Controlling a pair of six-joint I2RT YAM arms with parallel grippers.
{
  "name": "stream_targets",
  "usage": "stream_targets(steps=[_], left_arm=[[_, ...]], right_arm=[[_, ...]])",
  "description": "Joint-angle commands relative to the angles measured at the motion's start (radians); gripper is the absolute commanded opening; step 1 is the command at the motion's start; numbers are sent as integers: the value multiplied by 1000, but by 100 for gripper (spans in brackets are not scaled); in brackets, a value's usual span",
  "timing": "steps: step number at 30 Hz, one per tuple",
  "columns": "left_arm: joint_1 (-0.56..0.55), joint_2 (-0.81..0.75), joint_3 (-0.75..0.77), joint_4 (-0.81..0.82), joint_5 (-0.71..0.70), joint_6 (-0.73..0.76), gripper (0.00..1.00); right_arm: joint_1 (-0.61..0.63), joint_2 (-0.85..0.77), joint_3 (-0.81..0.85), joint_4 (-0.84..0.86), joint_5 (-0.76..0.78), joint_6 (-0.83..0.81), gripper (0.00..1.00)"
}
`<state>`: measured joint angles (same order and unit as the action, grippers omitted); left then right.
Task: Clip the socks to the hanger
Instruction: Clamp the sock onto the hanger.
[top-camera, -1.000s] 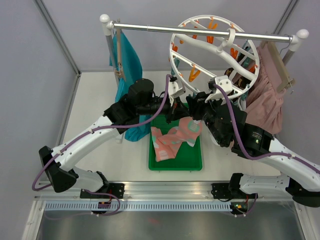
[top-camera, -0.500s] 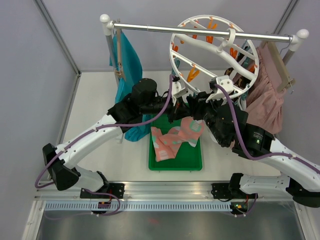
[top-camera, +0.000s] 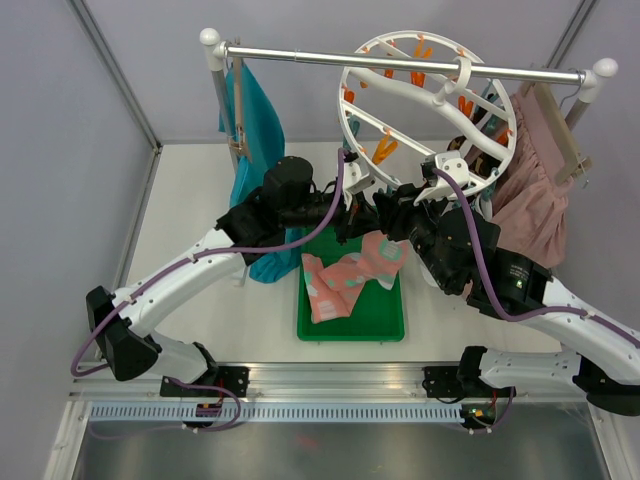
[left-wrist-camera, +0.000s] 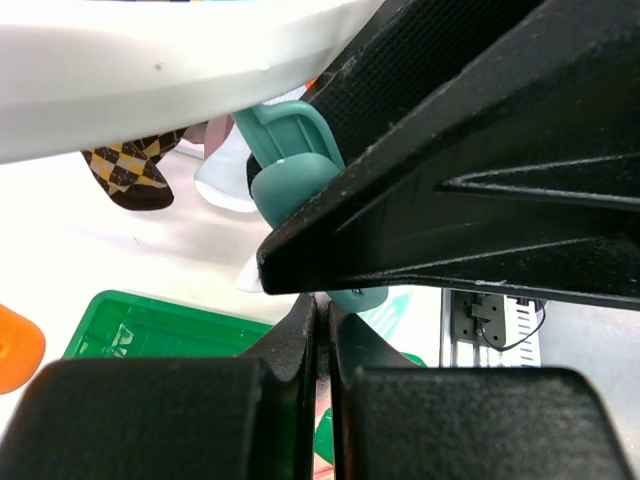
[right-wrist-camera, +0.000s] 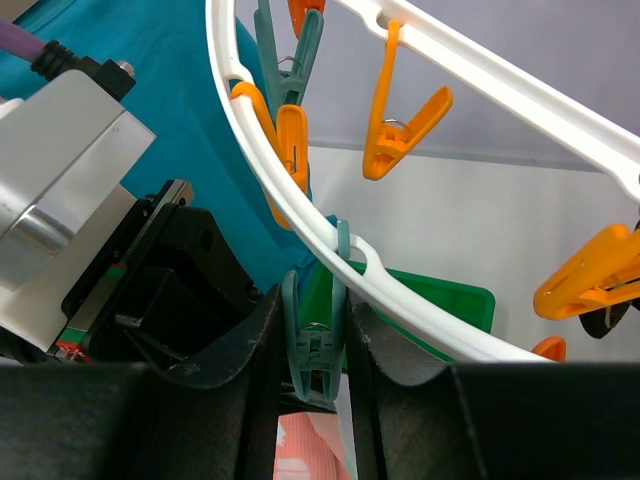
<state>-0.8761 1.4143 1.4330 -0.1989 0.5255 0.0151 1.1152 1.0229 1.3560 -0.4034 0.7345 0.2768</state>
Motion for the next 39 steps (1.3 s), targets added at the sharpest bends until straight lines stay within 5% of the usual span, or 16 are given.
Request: stream_targets(steps=[1,39], left_arm=[[6,-29,-11,65,5,8,2],[40,-61,-57,187,5,-32,2]], right_arm=[[5,-9,-6,15,-6,4,0],[5,6,2,2,-49,7,0]])
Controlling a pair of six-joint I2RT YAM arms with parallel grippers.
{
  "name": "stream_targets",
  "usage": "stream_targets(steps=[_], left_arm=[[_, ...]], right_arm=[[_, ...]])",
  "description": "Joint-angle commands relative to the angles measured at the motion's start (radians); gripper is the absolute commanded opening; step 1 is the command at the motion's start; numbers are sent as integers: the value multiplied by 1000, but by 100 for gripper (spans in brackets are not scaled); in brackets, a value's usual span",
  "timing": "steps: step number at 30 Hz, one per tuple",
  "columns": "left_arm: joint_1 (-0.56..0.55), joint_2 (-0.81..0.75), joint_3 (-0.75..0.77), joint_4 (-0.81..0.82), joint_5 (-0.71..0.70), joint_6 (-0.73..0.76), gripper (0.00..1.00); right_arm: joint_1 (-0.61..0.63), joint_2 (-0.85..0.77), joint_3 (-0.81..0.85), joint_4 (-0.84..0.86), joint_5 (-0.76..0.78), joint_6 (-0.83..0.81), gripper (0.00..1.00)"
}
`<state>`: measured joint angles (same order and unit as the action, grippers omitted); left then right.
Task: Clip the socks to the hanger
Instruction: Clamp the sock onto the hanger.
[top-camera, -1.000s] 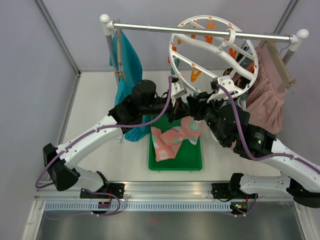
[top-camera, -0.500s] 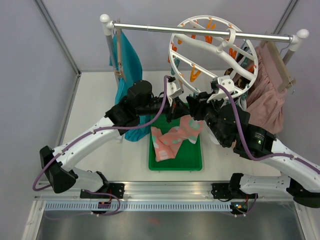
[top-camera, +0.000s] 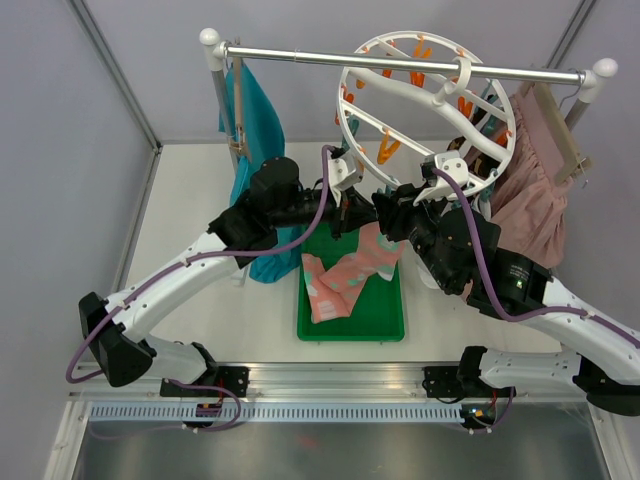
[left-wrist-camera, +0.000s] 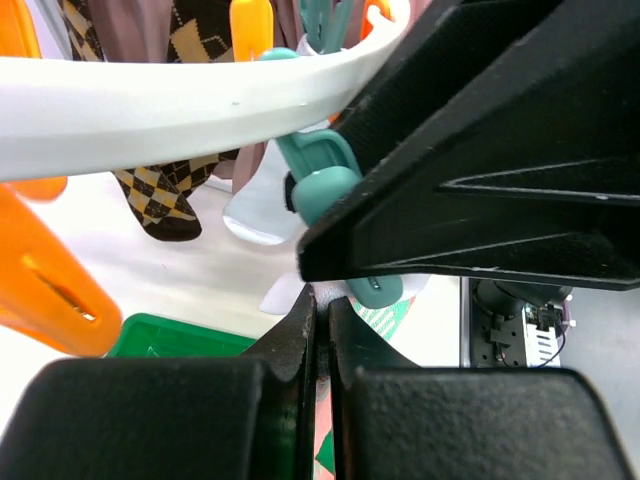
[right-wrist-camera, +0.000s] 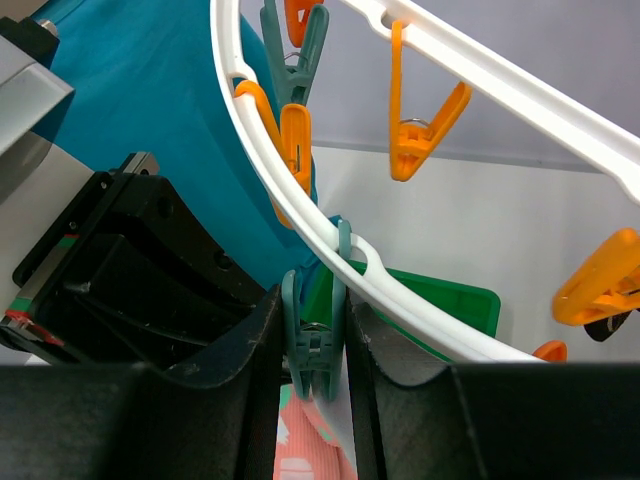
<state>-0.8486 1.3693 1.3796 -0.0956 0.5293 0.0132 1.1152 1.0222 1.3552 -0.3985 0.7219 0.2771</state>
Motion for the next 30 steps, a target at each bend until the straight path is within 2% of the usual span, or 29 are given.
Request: stream_targets(steps=[1,13,24,27,28,29,30], left_arm=[[16,-18,-5,86,6,-33,2],[36,-42,-25,117,84,-50,2],[36,-41,-27,112,132,-50,2],[36,-39,-24,109,130,-50,2],[36,-36,-22,108,132,-50,2],[36,-35,-22,108,133,-53,2],[36,-33,-22,106,132,-53,2]], right_arm=[[6,10,2,-3,-36,7,0],[5,21,2,-17,33,-13,0],[6,29,2,-17,36,-21,1],[5,19,1,-17,30,-19,15],[5,16,-1,-17,27,-16,24],[5,15,-4,-17,22,-15,29],[6,9,-4,-17,22,-13,38]])
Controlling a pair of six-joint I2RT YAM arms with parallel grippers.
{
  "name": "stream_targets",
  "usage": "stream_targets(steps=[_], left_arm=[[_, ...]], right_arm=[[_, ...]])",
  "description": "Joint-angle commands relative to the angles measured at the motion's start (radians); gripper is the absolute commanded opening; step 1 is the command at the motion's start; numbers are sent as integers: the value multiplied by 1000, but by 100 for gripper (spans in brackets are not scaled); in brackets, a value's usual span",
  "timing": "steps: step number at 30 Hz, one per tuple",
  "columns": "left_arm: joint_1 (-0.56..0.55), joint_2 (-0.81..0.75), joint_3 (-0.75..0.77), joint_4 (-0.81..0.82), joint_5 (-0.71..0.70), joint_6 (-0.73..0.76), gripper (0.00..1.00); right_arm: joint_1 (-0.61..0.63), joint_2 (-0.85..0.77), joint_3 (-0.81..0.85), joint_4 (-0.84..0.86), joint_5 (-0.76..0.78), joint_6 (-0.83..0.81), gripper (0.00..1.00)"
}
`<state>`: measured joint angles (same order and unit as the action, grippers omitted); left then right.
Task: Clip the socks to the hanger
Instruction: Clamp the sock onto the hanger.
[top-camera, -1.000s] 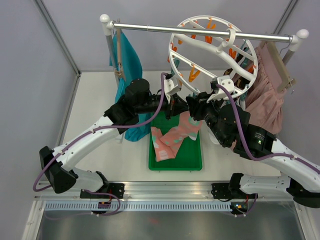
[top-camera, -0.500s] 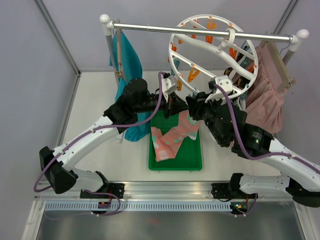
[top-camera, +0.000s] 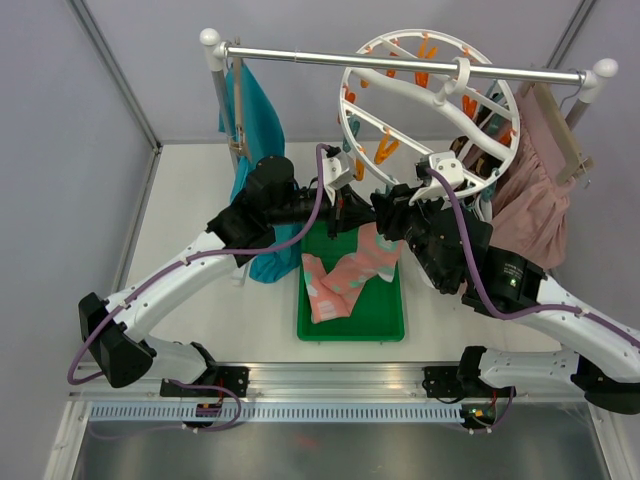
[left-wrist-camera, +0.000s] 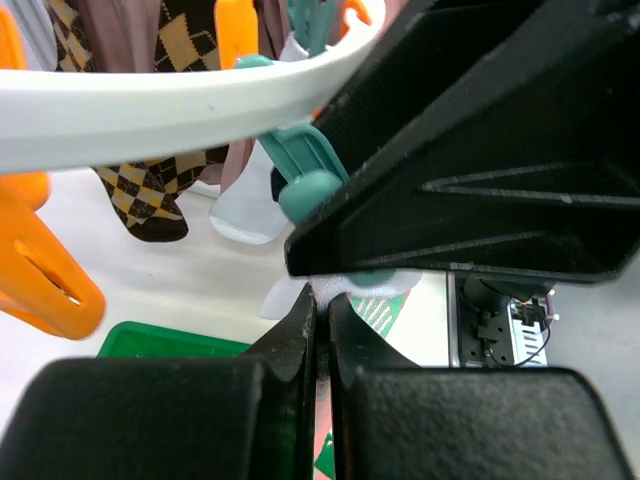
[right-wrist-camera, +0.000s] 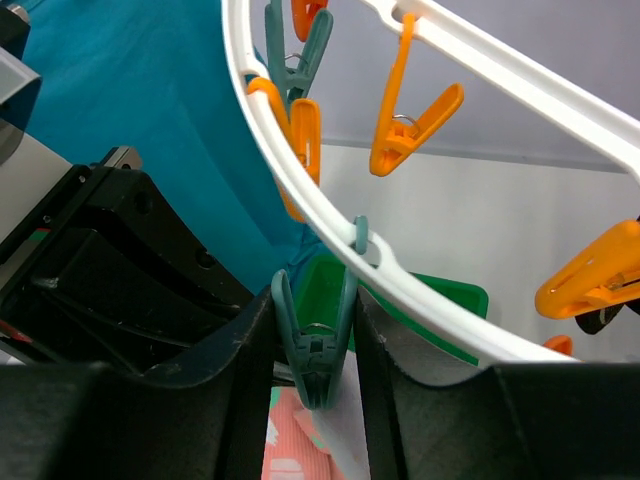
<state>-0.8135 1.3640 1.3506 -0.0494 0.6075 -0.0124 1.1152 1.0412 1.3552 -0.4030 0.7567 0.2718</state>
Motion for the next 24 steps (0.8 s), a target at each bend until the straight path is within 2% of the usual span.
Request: stream_targets(steps=[1,3,6,11,13,14,15,17,20,24], left_arm=[[0,-26,10,57,55,-29,2],[0,-25,8,57,54,-32,2],[0,-22,13,56,48,-35,2],[0,-16,33,-3,31,-35,3],[0,-5,54,-30,-7,-35,11],[0,-2,61,-44,-26,-40,21],[0,-3,62,-64,-53,-43,24],[0,-8,62,-84,-181,-70,37],[0,-19,56,-136,-365,-124,47],[0,-52,22,-193,-535,-191,49]], right_arm=[[6,-12,-4,-14,-14,-5,43],[5,-12,-4,-19,-22,-5,48],[6,-12,-2,-23,-25,0,62],[6,-16,4,-34,-33,9,69],[5,-23,9,-40,-39,18,73],[5,-27,15,-51,-40,21,74],[6,-36,18,-59,-43,32,75],[5,-50,19,-79,-54,43,77],[6,-92,12,-106,-79,60,80],[6,-141,-7,-131,-123,78,81]])
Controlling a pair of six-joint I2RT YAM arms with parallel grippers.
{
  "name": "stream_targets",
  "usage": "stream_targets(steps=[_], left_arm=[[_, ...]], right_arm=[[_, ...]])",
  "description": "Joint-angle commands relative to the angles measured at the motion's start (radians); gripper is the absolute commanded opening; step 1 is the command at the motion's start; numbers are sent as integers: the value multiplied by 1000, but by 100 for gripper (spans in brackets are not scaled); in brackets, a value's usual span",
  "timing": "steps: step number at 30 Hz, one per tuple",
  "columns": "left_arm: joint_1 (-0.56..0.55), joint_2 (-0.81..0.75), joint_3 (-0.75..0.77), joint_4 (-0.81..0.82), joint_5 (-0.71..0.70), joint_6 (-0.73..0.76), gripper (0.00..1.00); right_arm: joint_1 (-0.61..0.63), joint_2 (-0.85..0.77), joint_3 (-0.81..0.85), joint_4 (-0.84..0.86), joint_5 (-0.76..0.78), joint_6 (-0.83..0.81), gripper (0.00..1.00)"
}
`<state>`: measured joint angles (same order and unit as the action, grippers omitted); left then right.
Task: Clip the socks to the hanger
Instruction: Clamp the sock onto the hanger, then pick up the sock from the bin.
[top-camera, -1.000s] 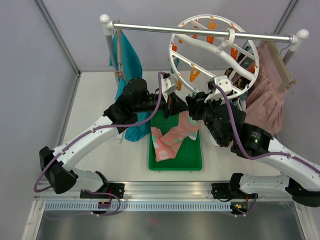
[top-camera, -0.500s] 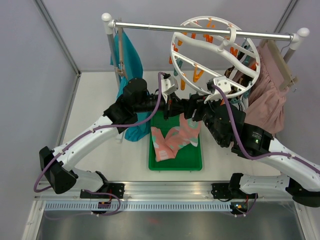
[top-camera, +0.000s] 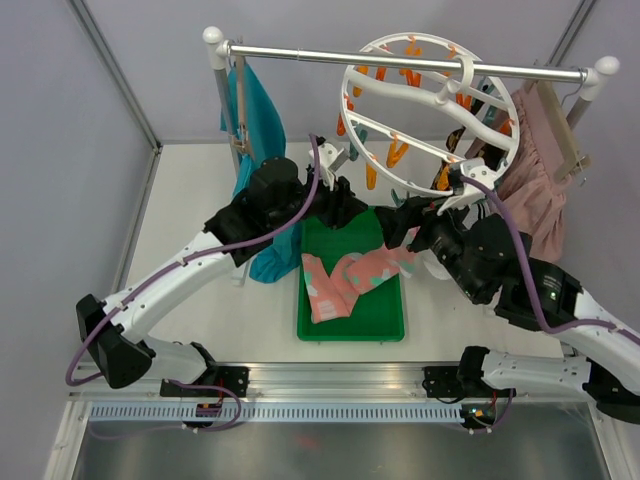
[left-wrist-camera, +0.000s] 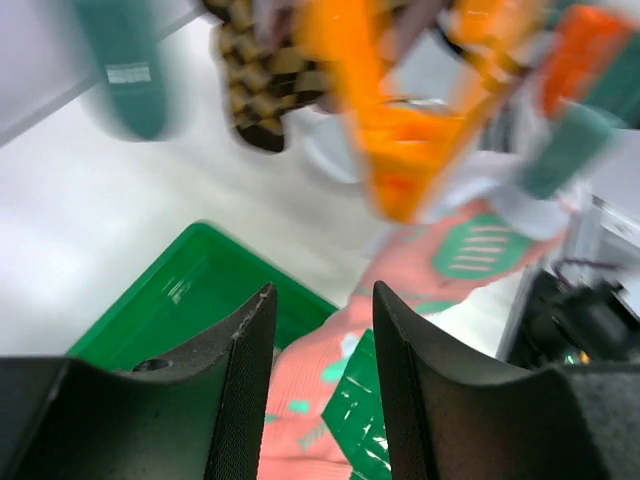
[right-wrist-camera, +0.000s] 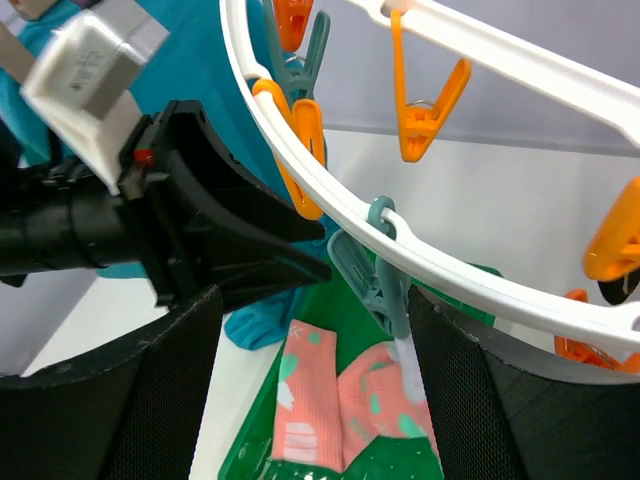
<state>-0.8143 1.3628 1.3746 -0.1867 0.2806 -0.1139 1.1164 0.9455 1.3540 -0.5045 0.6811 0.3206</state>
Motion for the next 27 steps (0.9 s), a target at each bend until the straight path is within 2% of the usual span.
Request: stream_targets(steps=[1,5,9,12,17,27], left_arm=[[1,-57,-18,-83,-272,-124,49],[1,-93,-84,-140,-446,-196,49],[1,-99,-214,-201,-610,-251,45],[1,-113,-343,-168,-606,-303,44],[4,-67,-459,-135,-621,-355,44],[9,84,-436,-131,-644,-385,43]], right_arm=[[3,-57,-10,-35,-58,37,81],[5,-144,-45,-48,-107,46,81],[3,-212,-61,-51,-240,44,80],[3,-240,-67,-51,-384,32,79],[3,-234,-90,-48,-469,21,77],[3,-182,-87,-29,-512,9,75]])
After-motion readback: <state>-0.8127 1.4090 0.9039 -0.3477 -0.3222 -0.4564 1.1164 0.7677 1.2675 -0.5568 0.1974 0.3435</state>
